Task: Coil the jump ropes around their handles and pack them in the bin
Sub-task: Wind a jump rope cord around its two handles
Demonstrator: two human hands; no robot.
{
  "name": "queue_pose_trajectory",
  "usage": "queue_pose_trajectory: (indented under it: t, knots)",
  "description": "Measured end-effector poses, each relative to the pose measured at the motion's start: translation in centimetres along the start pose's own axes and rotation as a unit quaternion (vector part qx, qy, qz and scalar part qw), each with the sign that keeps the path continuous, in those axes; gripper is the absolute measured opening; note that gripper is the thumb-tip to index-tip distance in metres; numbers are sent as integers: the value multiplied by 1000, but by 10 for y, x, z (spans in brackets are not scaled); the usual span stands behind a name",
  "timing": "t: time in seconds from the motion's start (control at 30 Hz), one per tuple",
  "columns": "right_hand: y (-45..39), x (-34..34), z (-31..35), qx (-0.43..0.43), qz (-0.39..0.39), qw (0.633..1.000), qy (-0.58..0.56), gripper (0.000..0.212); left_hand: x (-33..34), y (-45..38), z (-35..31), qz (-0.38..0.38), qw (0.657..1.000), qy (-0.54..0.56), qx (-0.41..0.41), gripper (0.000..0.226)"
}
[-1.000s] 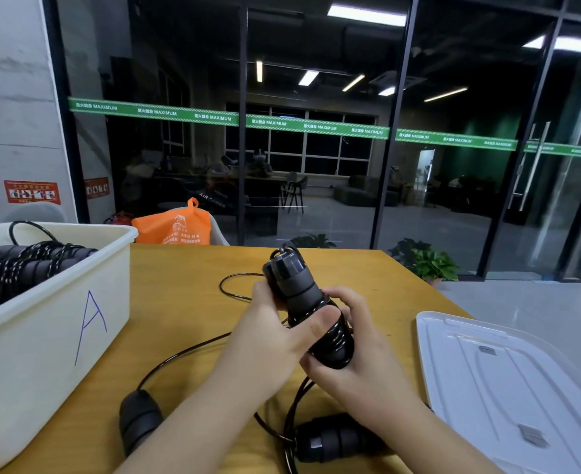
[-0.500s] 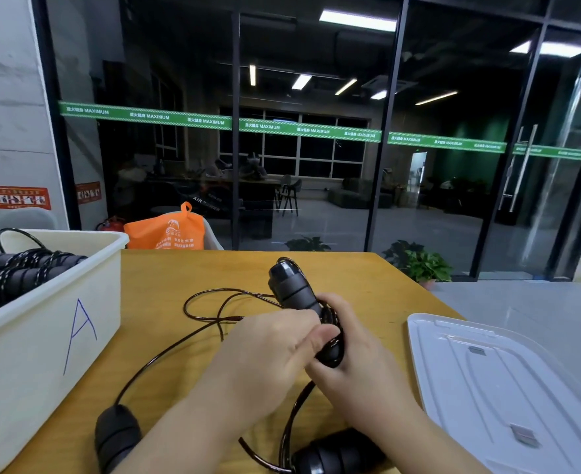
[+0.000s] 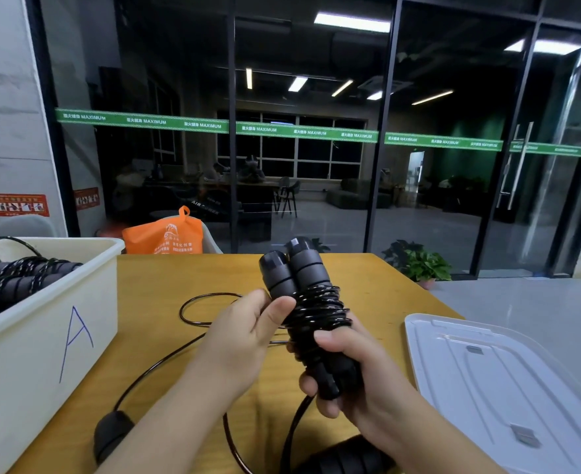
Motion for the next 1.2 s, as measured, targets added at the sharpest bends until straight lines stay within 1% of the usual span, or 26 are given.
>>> queue_pose_trajectory:
  t: [0.03,0.1,0.13,0.17,0.23,0.27,0.33,0.4,0.47,0.53,0.57,0.63,0.67,0.7,0.77,0.83,0.87,0.93,0.97,1.0,1.03,1.1,1.13,1.2]
  knots:
    - [0,0,-1,7,8,1000,-26,47,0,0,-1,9,1000,24,-12,86]
    - [1,1,-3,31,29,997,-68,58,0,0,0,32,997,63,-16,87]
    - [1,2,-4,49,44,994,-91,63,-2,0,0,33,997,73,-7,84]
    - [2,2,-5,68,57,989,-117,62,-4,1,-1,27,997,72,5,80]
    - [2,3,-7,92,73,979,-164,51,-7,2,-3,4,998,51,22,74]
    - [3,3,-8,96,75,976,-181,50,-8,4,-5,-6,999,41,25,73]
    - [3,5,-10,100,76,971,-205,58,-9,5,-7,-7,998,51,24,69]
    - [3,5,-13,106,77,968,-214,64,-7,8,-10,1,997,65,34,61]
    - [2,6,-15,118,77,967,-211,67,-6,9,-11,16,995,100,19,44]
    - [1,10,-16,121,59,974,-181,68,-7,9,-11,26,992,124,-10,32]
    - [0,10,-17,108,38,983,-141,65,-8,8,-9,11,994,110,-13,32]
    - [-3,10,-17,48,-22,998,-29,55,-12,5,-2,-32,997,63,-12,38]
    - [-4,8,-16,5,-52,998,25,53,-14,4,1,-53,997,46,-16,41]
    - [-5,8,-14,-43,-71,993,79,53,-15,3,3,-70,997,33,-20,42]
    - [-6,8,-13,-131,-78,970,189,47,-17,4,3,-107,994,-2,-14,46]
    - [-5,12,-14,-173,-54,946,268,40,-19,6,-2,-147,988,-41,1,51]
    - [-4,14,-15,-182,-31,934,307,46,-20,7,-5,-169,984,-57,5,52]
    - [-2,19,-20,-184,7,899,398,79,-20,9,-10,-199,977,-80,14,51]
    - [-2,20,-21,-178,12,886,429,93,-18,10,-12,-206,974,-88,25,51]
    - [-3,20,-23,-172,13,879,445,102,-16,11,-13,-208,973,-97,38,51]
    - [-3,20,-25,-173,10,876,449,106,-14,11,-13,-203,973,-101,49,51]
    - [-2,17,-26,-184,-3,882,434,102,-12,10,-11,-179,978,-86,68,51]
    - [-3,16,-24,-179,-8,898,402,95,-12,8,-10,-166,980,-70,80,48]
    - [-4,13,-20,-135,-16,944,300,82,-12,7,-10,-137,985,-40,101,37]
Point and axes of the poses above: each hand's wrist, its own y-axis away from the middle knuckle, its own x-axis out of the palm, z = x × y, the point moved 3 cm from there along -y, towards the middle knuckle, and after that the axes turned 15 degrees about -x, right-handed, at the moved point
